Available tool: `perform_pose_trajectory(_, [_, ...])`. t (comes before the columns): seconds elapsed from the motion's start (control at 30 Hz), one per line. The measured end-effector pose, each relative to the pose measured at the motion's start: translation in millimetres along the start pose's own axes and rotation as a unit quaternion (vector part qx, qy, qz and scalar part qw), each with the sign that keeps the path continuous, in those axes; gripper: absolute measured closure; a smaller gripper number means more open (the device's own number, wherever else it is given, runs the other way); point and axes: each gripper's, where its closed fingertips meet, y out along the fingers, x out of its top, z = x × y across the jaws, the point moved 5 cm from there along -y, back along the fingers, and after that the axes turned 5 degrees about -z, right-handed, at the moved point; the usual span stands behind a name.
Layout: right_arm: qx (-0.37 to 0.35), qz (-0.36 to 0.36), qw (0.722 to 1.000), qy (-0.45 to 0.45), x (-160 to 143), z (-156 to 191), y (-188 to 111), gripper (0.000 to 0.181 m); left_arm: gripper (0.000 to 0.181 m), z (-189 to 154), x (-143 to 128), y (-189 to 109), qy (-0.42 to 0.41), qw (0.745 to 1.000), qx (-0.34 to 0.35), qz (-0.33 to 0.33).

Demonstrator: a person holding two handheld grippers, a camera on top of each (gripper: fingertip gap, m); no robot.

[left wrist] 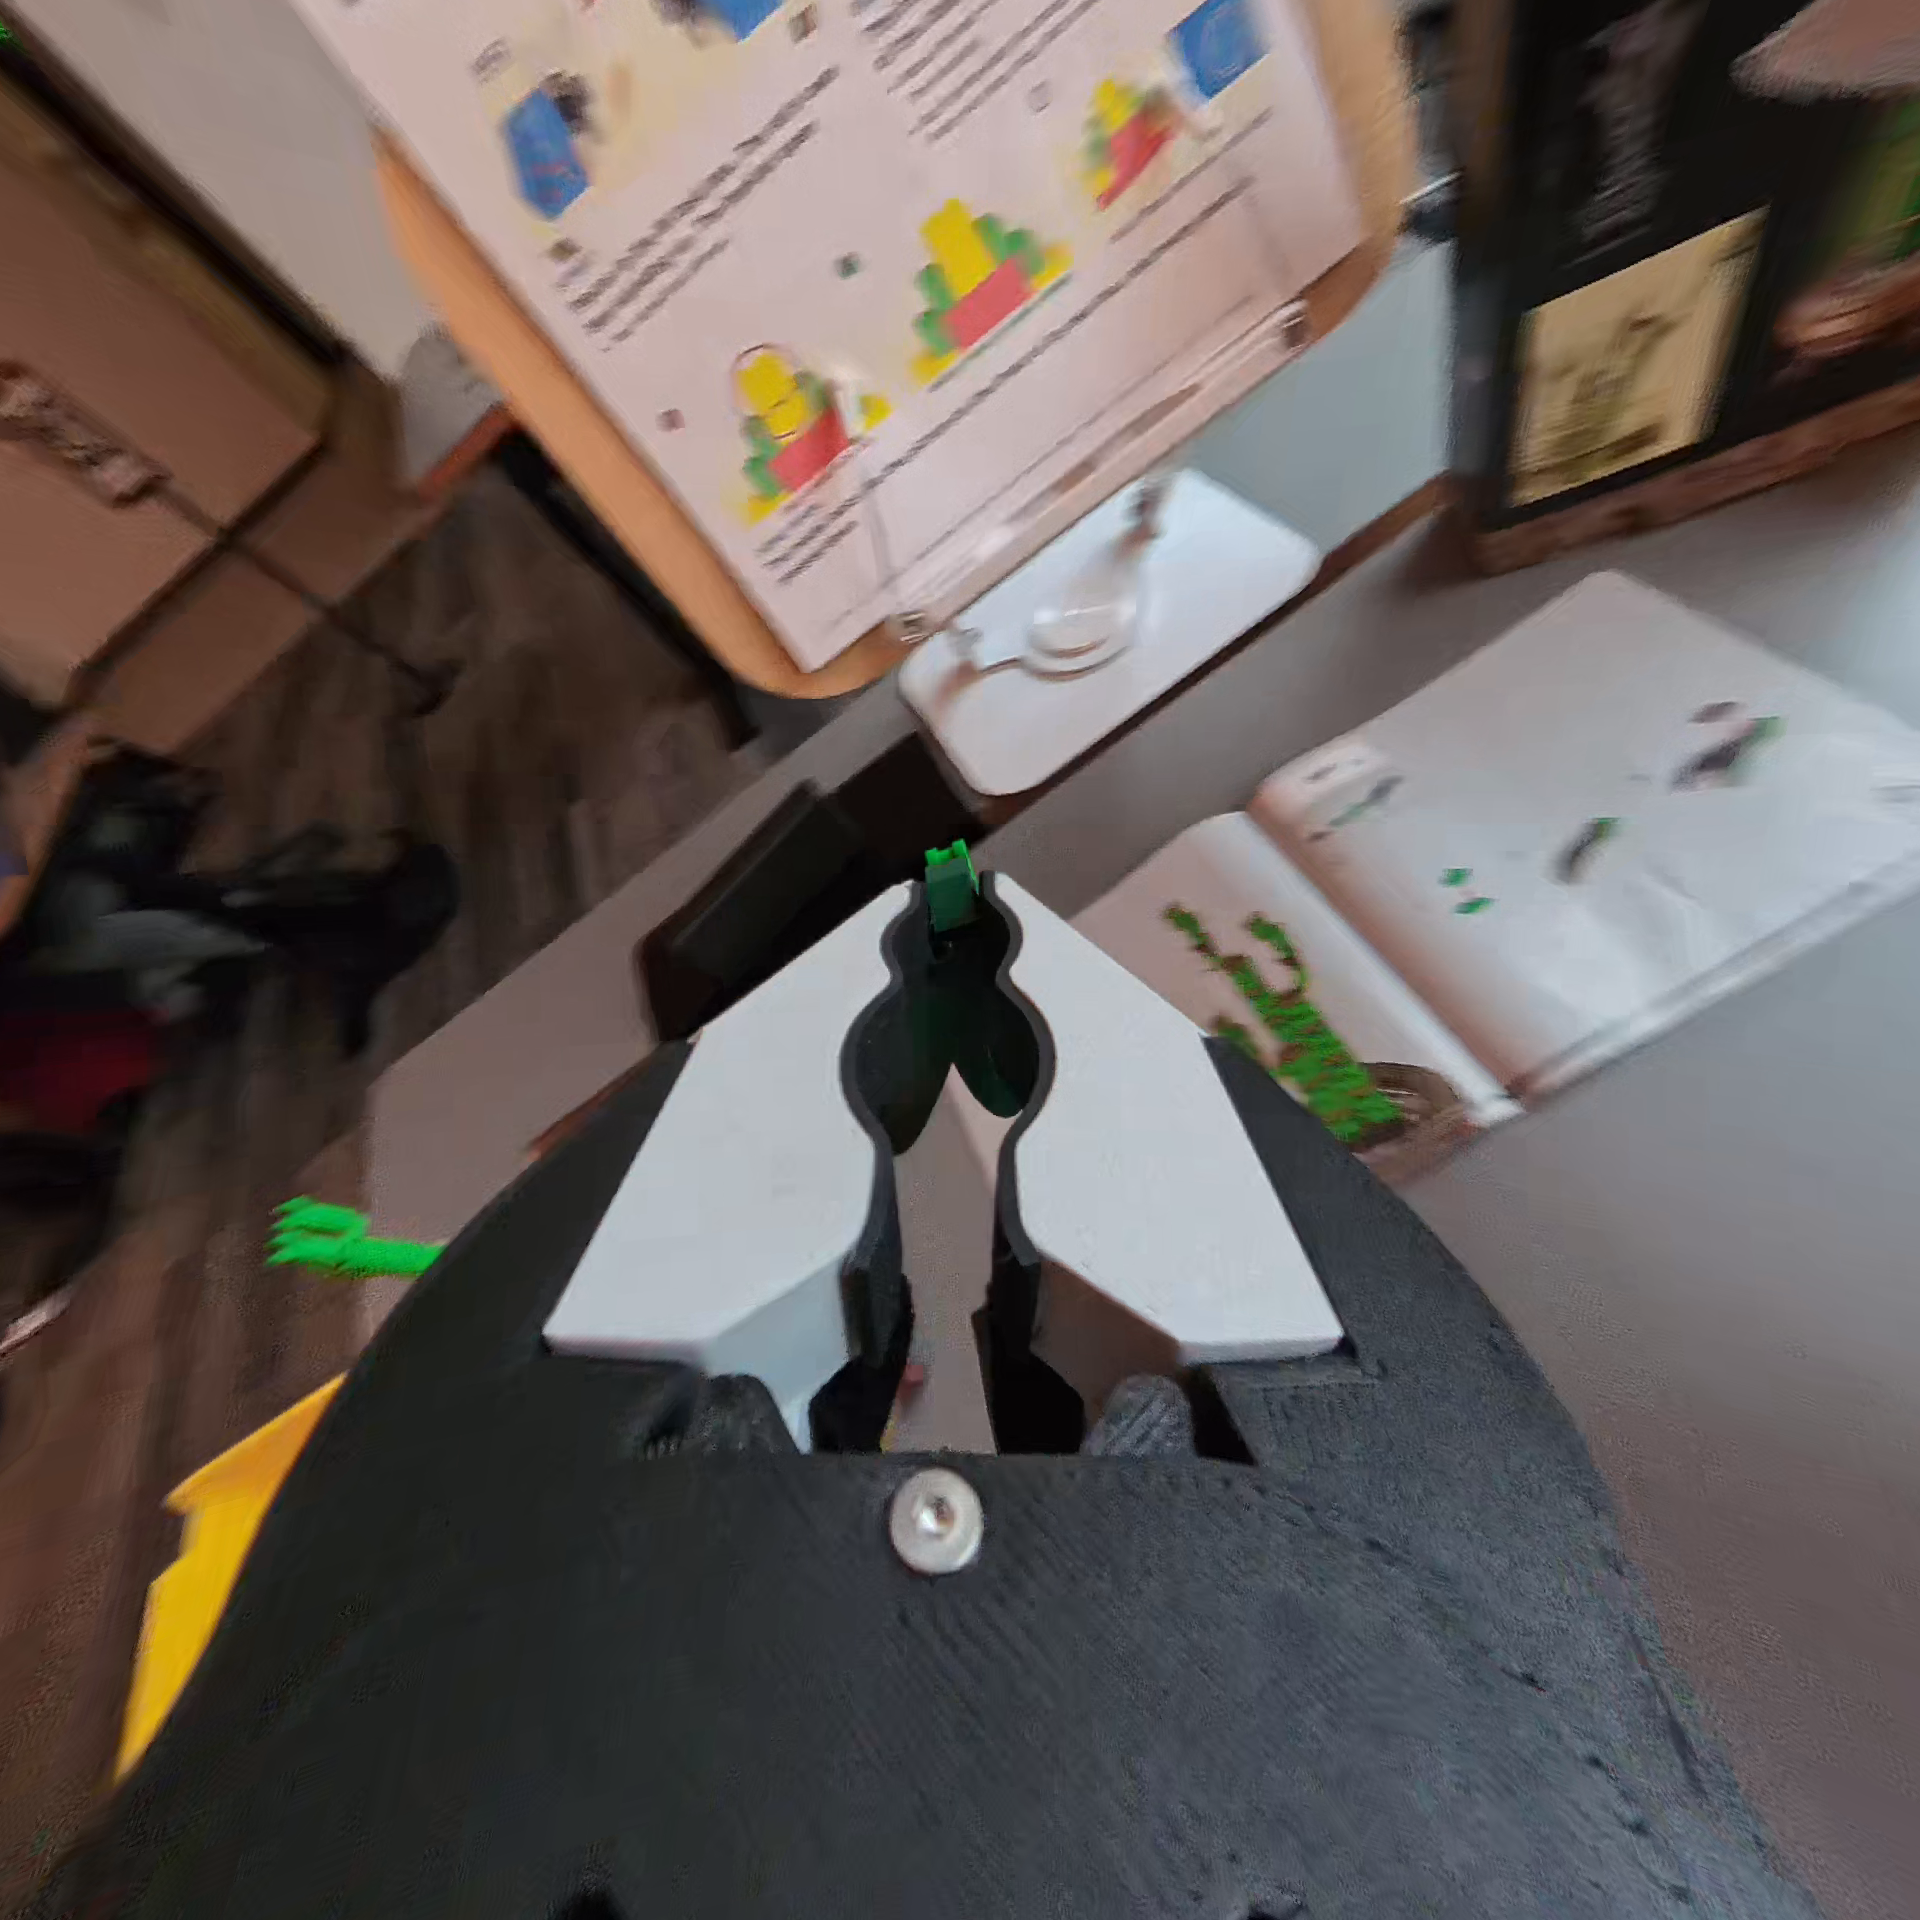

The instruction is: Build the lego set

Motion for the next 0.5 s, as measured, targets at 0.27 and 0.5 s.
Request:
perform_pose_trajectory(0.27, [0.010, 0.009, 1.000, -0.010, -3.6, 4.7, 2.4, 0.121, 0.174, 7.9, -4.6, 9.3, 0.072, 0.992, 0.101, 0.024])
perform_pose_trajectory(0.5, [0.037, 0.023, 0.999, -0.010, -7.1, 6.3, 2.9, 0.117, 0.174, -8.5, -14.6, -3.0, -0.009, 0.997, -0.067, 0.026])
